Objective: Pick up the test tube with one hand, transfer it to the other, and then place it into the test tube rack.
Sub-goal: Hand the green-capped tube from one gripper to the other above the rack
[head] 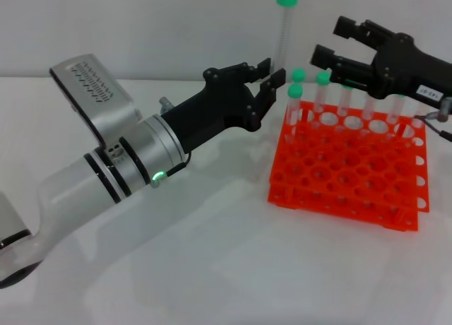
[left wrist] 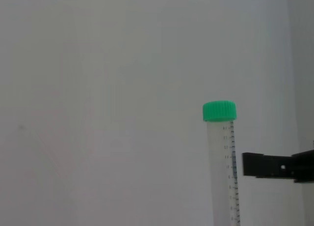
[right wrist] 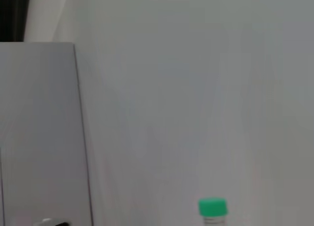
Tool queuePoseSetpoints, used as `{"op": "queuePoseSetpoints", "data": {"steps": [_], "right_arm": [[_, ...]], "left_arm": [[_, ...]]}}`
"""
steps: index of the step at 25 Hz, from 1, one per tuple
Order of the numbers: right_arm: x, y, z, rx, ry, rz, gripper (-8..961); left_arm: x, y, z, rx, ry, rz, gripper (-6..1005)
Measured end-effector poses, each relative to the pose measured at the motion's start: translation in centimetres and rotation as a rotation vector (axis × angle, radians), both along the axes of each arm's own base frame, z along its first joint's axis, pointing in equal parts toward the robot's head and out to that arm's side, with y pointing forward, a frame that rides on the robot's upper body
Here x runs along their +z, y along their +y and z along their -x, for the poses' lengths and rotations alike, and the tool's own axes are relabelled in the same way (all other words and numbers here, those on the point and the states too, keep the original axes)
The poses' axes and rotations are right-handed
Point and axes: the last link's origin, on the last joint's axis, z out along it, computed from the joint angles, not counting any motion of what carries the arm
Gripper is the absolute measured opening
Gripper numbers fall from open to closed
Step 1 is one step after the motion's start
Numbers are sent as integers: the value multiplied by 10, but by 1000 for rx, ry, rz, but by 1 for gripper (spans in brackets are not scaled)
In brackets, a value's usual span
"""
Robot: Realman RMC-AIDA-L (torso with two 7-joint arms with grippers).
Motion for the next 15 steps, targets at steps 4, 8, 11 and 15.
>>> {"op": "queuePoseSetpoints", "data": {"steps": [4,8,11,15], "right_arm": [[-6,3,4,-8,-9,1,841],[-10,5,7,-13,-17,-2,840],[-12,9,10,-19,-19,-8,840],[-14,9,12,-18,-16,-6,841]], "left_arm": [[-4,-1,-2,-2,8,16,190],[-5,-1,-2,-5,13,21,190],[-7,-3,-3,-18,25,33,190],[-9,-3,-5,-30,38,47,190]]}}
